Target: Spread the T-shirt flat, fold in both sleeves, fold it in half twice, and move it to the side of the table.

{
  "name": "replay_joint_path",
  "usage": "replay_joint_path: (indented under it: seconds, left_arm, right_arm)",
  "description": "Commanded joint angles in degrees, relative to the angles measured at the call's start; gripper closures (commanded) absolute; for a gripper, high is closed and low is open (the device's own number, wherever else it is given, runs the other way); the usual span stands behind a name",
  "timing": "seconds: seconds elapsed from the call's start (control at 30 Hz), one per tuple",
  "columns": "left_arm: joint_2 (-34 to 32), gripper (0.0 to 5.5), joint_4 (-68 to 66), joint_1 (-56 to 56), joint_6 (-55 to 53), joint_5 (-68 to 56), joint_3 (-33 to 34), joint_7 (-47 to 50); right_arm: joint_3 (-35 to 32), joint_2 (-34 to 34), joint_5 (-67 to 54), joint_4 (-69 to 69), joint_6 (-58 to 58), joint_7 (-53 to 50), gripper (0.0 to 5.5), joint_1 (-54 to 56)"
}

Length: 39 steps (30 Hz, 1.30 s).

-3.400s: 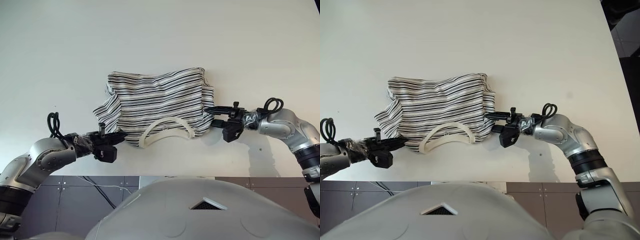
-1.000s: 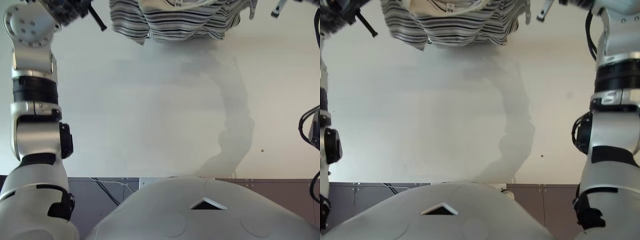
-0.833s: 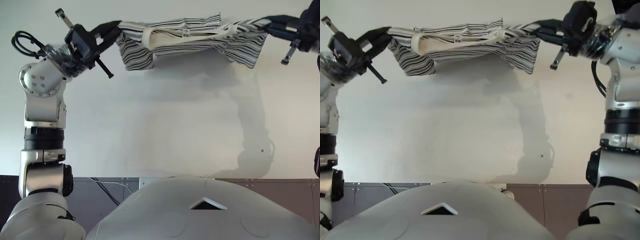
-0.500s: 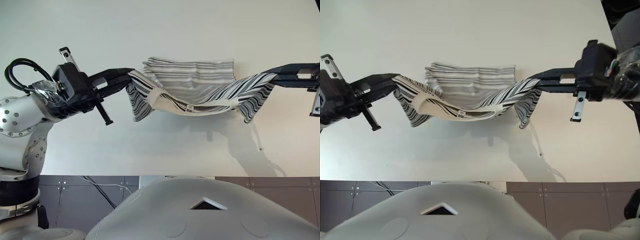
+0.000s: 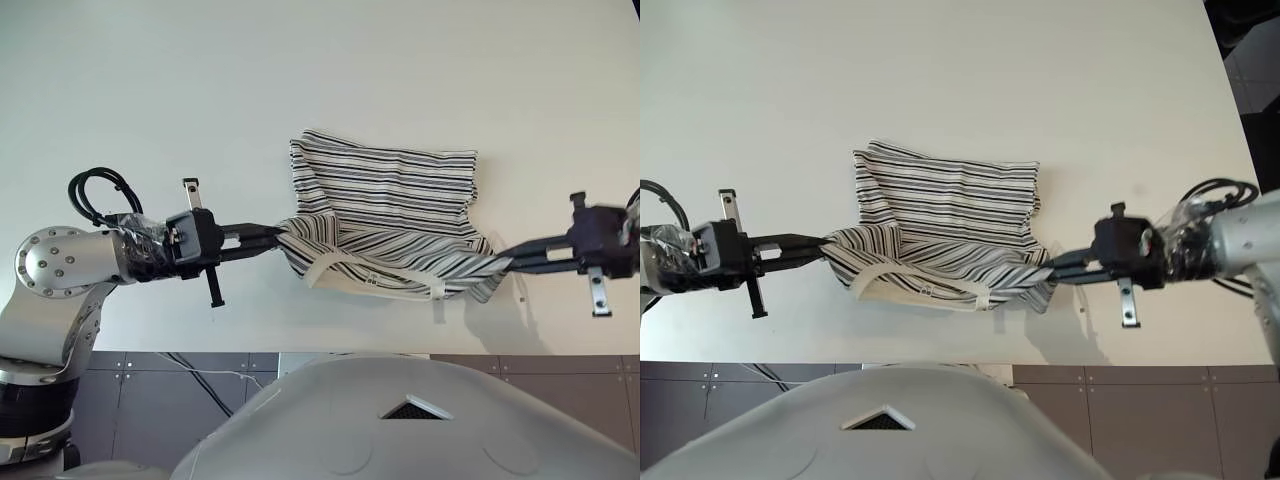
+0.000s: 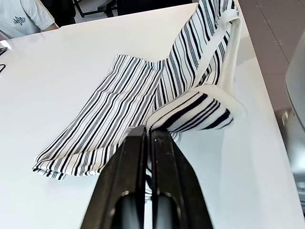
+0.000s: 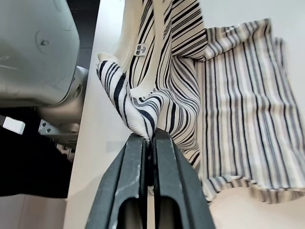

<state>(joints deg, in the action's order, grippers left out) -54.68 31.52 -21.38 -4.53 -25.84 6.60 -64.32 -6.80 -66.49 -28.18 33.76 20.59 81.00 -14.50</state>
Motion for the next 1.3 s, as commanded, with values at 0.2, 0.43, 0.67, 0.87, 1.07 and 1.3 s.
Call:
replay_joint_path:
  seconds: [0.2, 0.43, 0.67, 0.87, 1.07, 1.3]
  left_arm:
    - [-1.0, 5.18, -12.9, -5.9, 28.0, 26.0, -9.7, -1.2]
    - [-5.5, 4.03, -13.1, -11.2, 32.9, 25.5, -7.2, -2.1]
    - [-8.0, 3.64, 0.7, -6.9, 3.8, -5.0, 1.2, 0.3]
    - [0.3, 3.64, -1.3, 1.4, 9.7, 18.4, -14.8, 8.1]
    - [2.8, 3.64, -10.5, 0.8, 23.2, 33.8, -23.2, 10.9]
    - [0.3, 3.64, -24.3, -2.8, 36.7, 44.7, -27.1, 16.1]
  right_arm:
    - [16.4, 6.5, 23.1, -2.6, -16.7, -9.3, 5.40, -6.2]
    - [12.6, 4.8, 17.3, -3.4, -13.5, -8.5, 4.28, -7.4]
    - [-0.8, -2.8, -1.0, -0.6, -0.6, 0.7, 4.26, -9.1]
    - [7.1, 6.4, 3.4, -11.5, 3.0, -11.4, 4.26, 11.4]
    - [20.9, 11.2, 22.5, -27.0, -12.8, -14.2, 4.26, 14.2]
    - [25.6, 15.5, 39.1, -46.7, -32.8, -26.7, 4.26, 21.3]
